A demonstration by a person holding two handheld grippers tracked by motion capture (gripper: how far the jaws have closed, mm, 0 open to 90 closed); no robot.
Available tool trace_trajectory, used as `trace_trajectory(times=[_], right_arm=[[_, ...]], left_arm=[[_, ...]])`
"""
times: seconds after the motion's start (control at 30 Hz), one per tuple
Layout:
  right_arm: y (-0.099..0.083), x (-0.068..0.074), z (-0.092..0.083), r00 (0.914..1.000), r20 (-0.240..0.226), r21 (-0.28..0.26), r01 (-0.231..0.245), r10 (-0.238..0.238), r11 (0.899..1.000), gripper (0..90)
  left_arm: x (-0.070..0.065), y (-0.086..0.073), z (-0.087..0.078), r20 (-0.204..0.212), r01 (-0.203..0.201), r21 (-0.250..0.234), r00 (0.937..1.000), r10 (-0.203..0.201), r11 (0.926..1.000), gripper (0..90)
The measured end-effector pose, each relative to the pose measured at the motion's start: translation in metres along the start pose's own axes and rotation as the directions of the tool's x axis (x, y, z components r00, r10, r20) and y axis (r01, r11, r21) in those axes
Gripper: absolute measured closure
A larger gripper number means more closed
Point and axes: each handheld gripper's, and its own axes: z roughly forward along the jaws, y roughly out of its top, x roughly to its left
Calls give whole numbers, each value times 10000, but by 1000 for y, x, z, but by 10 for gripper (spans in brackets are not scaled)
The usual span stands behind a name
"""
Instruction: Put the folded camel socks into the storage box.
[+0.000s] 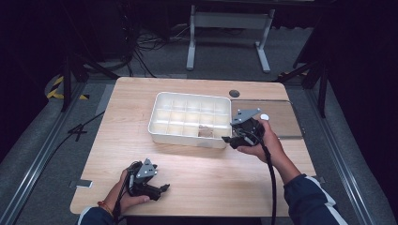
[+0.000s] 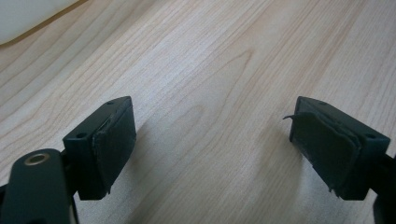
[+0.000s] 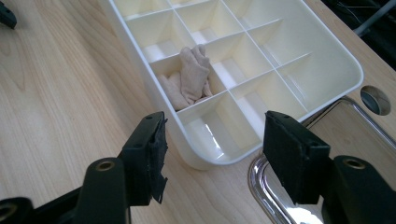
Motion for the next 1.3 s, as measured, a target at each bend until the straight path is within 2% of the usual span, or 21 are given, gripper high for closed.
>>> trace_trajectory(times=[0.13, 0.23, 0.4, 0.53, 0.63, 0.7, 1.0, 1.3], right_arm=[[-5, 1, -3, 9999, -124, -109, 38, -40, 9999, 387], [-9, 3, -8, 9999, 36, -148, 147, -146, 9998, 381], [-16, 7, -13, 9978, 324, -148, 582, -577, 9982, 364], [-22, 8, -16, 9974, 366, -204, 629, -622, 9978, 356], [-27, 8, -17, 9972, 407, -136, 627, -621, 9979, 350], [-29, 9, -17, 9959, 688, 3, 594, -593, 9982, 338], [-50, 13, -19, 9960, 631, 137, 619, -627, 9980, 333], [-75, 15, -20, 9978, 575, 386, 321, -343, 9987, 334]], left_arm=[[0, 0, 0, -3, -3, 0, 10000, 3, 10000, 148], [0, 0, 0, 0, -16, 10, 10000, 16, 10000, 148], [0, 0, 0, -2, -10, 8, 10000, 10, 10000, 147], [0, 0, 0, -8, 11, 3, 10000, -11, 10000, 147], [0, 0, 0, -16, 14, 4, 10000, -14, 10000, 147], [0, 0, 0, -43, -23, 14, 10000, 23, 10000, 147], [0, 0, 0, -62, -30, 16, 10000, 31, 10000, 147], [0, 0, 0, -72, -20, 14, 10000, 20, 10000, 147]])
